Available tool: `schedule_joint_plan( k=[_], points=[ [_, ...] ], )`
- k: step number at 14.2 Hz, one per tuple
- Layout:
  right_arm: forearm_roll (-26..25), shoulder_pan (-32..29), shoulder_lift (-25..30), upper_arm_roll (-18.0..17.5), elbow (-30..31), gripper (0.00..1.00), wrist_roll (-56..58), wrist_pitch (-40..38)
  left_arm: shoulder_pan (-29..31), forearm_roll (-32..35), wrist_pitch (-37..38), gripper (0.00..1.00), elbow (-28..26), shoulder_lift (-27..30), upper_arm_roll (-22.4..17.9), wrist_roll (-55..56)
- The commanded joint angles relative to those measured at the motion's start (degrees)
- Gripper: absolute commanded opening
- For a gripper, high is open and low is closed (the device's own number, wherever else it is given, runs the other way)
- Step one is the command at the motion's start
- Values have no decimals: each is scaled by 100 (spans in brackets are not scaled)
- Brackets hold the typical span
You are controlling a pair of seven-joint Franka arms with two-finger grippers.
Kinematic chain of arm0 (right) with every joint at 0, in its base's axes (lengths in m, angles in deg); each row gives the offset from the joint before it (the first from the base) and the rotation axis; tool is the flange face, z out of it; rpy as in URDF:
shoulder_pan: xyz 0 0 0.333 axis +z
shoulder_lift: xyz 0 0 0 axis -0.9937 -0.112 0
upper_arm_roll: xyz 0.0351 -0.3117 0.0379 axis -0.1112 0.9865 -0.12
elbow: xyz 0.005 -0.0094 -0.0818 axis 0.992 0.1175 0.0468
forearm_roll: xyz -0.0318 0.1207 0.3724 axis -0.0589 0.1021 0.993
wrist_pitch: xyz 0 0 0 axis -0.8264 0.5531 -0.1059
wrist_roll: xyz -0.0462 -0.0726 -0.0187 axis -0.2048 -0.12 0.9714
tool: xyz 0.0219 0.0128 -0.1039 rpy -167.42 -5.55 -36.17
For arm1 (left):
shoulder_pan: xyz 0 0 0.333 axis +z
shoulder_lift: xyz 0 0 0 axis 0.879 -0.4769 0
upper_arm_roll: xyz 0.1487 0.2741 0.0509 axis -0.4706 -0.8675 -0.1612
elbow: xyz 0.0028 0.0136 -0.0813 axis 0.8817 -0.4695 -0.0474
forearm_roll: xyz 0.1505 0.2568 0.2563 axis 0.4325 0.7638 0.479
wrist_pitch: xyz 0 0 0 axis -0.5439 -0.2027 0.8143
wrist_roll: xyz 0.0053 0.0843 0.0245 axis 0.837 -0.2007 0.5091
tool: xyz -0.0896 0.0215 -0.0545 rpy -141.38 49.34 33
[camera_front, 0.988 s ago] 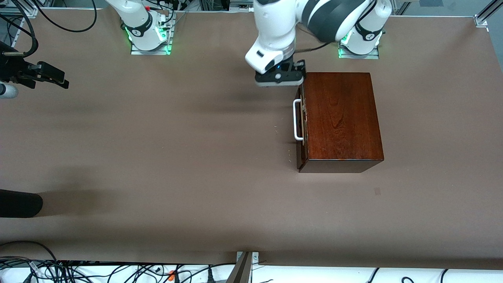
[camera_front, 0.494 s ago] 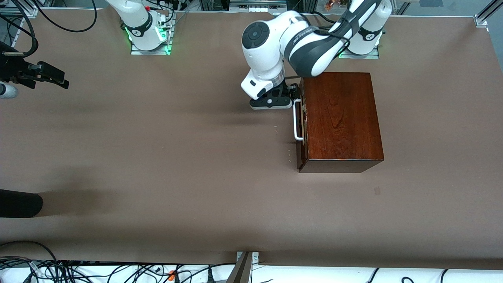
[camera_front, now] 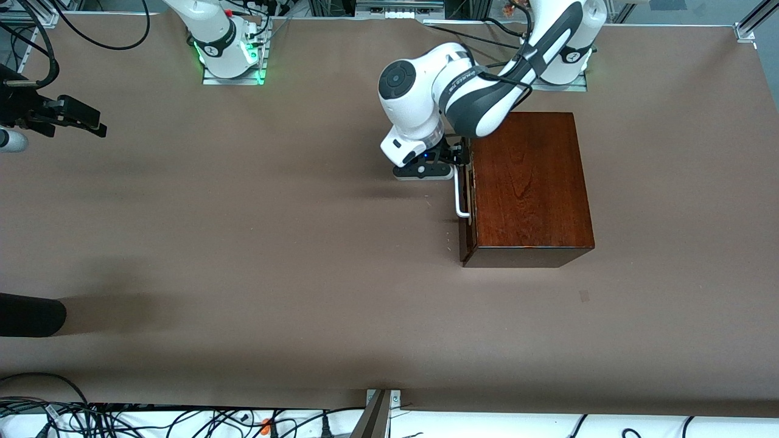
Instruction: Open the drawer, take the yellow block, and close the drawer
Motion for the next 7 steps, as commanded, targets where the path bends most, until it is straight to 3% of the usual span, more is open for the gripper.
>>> schedule_joint_plan(
  k=[1,7],
  points=[
    [-13,-53,5,-45,-29,100,-15,-61,23,341,-144,100,-23,-149,29,346],
    [-13,-53,13,-54,-29,100,-15,-61,-29,683,-171,100,30,-439,29,795]
  ],
)
